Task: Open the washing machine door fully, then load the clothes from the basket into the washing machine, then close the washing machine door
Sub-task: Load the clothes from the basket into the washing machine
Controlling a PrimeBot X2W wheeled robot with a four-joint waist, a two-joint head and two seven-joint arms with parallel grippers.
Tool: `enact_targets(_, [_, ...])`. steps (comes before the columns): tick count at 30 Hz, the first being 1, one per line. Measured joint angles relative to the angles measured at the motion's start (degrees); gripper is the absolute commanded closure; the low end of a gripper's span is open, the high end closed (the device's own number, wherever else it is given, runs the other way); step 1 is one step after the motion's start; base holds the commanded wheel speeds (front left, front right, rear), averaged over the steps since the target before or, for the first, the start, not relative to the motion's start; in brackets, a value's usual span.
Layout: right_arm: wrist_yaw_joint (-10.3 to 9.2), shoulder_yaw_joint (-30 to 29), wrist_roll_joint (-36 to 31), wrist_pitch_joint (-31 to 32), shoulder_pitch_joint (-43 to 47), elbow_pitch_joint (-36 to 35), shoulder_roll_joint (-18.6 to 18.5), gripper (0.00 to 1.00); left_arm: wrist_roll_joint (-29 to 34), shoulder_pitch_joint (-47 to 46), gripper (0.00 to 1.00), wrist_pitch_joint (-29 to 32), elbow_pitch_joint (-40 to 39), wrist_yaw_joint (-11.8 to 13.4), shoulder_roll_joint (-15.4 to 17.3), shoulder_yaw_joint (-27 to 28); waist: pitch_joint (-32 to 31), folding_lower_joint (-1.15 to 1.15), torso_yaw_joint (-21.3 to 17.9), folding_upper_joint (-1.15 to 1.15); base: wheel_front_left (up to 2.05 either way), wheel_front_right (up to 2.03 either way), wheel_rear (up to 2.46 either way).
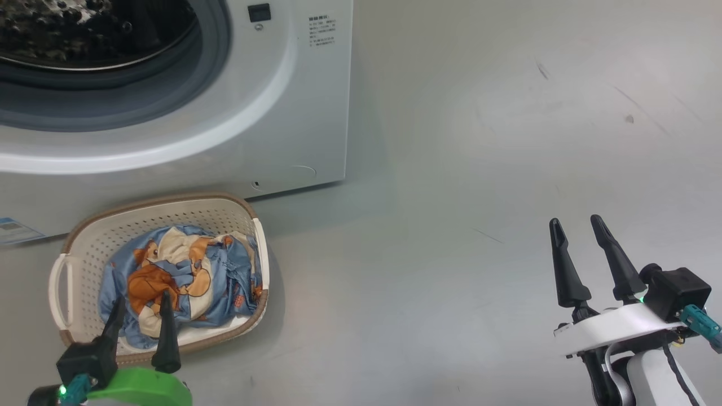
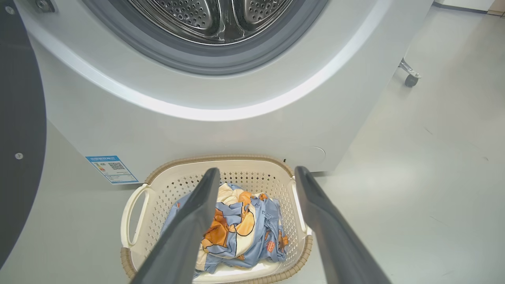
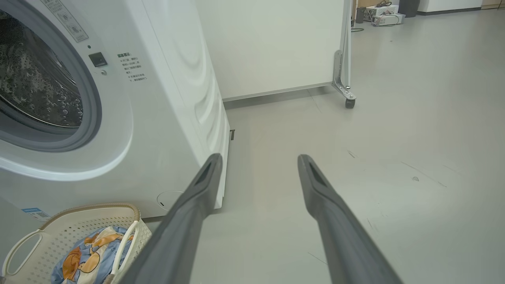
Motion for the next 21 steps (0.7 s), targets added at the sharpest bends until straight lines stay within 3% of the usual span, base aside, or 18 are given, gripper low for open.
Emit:
enact_targets(9, [0.0,1.3,0.5,0.0,-4.7,-0.9,0.1,0.0,-0.5,-7.1,0.0,5.0,2.8,-1.5,2.8,1.6,7.1,0.0,-3.5,0.0,0.0,0.0,0.0])
enact_targets(21, [0.0,1.8,1.1,0.0,-9.4,-2.3,0.2,0.0,-0.9,-16.3,0.0,12.9,7.6,-1.5,5.8,2.6,16.0,0.01,-6.8,0.0,0.0,0.0,0.0])
